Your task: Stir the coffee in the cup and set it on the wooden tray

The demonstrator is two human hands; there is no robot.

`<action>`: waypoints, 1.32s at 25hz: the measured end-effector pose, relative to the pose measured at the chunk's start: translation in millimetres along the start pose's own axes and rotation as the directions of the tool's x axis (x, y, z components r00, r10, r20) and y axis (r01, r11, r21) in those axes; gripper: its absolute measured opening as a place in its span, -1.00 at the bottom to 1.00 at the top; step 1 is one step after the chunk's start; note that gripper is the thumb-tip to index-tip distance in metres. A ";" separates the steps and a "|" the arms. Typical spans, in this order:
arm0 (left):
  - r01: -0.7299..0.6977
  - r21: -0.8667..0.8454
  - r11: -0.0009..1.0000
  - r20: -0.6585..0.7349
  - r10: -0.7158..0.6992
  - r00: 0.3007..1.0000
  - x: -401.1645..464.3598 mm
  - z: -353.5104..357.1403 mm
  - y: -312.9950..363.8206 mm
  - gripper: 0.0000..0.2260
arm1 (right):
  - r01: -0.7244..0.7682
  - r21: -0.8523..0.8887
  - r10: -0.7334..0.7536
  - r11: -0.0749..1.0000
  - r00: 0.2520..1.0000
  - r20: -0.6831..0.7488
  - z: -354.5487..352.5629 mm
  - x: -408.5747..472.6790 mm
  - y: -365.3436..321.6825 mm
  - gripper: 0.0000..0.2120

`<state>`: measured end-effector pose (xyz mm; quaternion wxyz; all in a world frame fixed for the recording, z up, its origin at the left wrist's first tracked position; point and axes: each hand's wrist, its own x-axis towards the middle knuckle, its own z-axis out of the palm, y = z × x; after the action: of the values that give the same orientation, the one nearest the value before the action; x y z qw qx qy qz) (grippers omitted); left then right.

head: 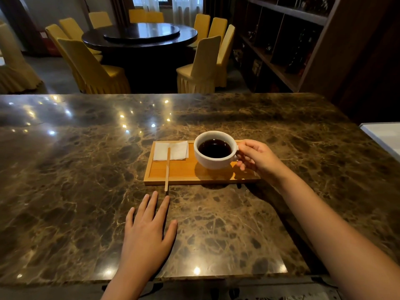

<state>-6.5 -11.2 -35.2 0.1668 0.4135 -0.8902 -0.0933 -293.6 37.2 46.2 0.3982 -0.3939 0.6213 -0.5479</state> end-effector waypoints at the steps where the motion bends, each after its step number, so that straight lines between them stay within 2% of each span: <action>1: 0.002 0.000 1.000 0.000 -0.002 1.000 0.0 0.0 0.2 -0.44 | -0.004 -0.014 0.004 1.000 1.000 -0.003 -0.4 5.3 0.7 -0.77; 5: -0.001 0.012 1.000 -0.005 0.001 1.000 0.2 0.7 -0.5 -0.46 | -0.029 -0.065 0.027 0.997 0.999 -0.021 0.5 20.0 6.6 -0.73; 13: -0.004 0.032 0.999 -0.002 0.004 1.000 1.6 1.5 -0.4 -0.47 | -0.065 -0.054 0.064 0.996 0.998 -0.018 3.5 27.7 12.9 -0.73; 18: 0.001 0.035 0.999 0.007 -0.002 1.000 1.2 1.0 -0.7 -0.46 | -0.085 -0.228 0.053 0.970 0.988 -0.143 9.1 26.3 11.1 -0.73; 24: 0.002 0.031 1.000 0.014 -0.003 1.000 0.8 -0.1 -0.1 -0.46 | -0.104 -0.290 0.041 0.951 0.976 -0.214 14.2 30.9 8.9 -0.76; 29: 0.007 0.021 1.000 0.016 -0.008 1.000 1.0 -0.4 0.4 -0.46 | -0.128 -0.213 0.084 0.969 0.975 -0.205 13.9 30.9 9.1 -0.82; 33: 0.012 0.025 1.000 0.021 -0.013 1.000 -0.3 -1.4 -0.7 -0.45 | -0.128 -0.148 0.075 0.981 0.945 -0.318 17.0 22.3 1.6 -0.80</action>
<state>-5.3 -11.5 -34.2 0.1516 0.4200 -0.8904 -0.0879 -286.2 10.5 41.8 0.2889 -0.3021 0.7395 -0.5277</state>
